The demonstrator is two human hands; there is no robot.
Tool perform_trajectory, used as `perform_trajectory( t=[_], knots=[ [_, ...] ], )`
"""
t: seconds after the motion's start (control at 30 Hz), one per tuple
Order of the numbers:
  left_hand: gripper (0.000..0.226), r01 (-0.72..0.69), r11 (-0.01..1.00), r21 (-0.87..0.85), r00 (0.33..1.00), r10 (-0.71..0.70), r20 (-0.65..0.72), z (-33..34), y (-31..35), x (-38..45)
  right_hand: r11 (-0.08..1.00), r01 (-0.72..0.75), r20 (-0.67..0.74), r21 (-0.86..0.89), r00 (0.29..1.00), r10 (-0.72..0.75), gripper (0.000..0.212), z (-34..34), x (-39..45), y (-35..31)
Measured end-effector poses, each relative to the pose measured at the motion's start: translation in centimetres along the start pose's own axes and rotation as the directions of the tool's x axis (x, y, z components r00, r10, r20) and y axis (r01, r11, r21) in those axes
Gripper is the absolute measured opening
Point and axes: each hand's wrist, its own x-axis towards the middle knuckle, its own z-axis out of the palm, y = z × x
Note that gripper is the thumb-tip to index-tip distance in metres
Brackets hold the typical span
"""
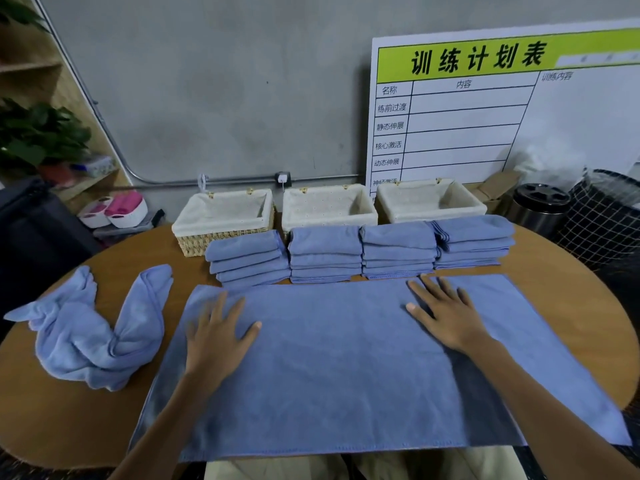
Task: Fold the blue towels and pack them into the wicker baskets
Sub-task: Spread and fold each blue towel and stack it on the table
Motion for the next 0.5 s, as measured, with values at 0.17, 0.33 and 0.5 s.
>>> perform_trajectory(
  t=[0.17,0.33,0.5],
  knots=[
    [0.062,-0.063,0.998,-0.001,0.994,0.062,-0.094,-1.1,-0.4,1.3,0.994,0.033,-0.375,0.105,0.927,0.009,0.067,-0.3,0.9,0.7],
    [0.029,-0.302,0.953,-0.005,0.949,0.300,-0.101,-1.8,1.6,5.5,0.999,-0.036,-0.383,0.034,0.923,0.046,0.025,-1.9,4.2,2.4],
    [0.012,-0.299,0.954,-0.032,0.949,0.294,-0.110,0.5,2.5,7.1,0.999,0.044,-0.480,0.010,0.877,-0.034,0.007,0.2,4.9,3.3]
  ],
)
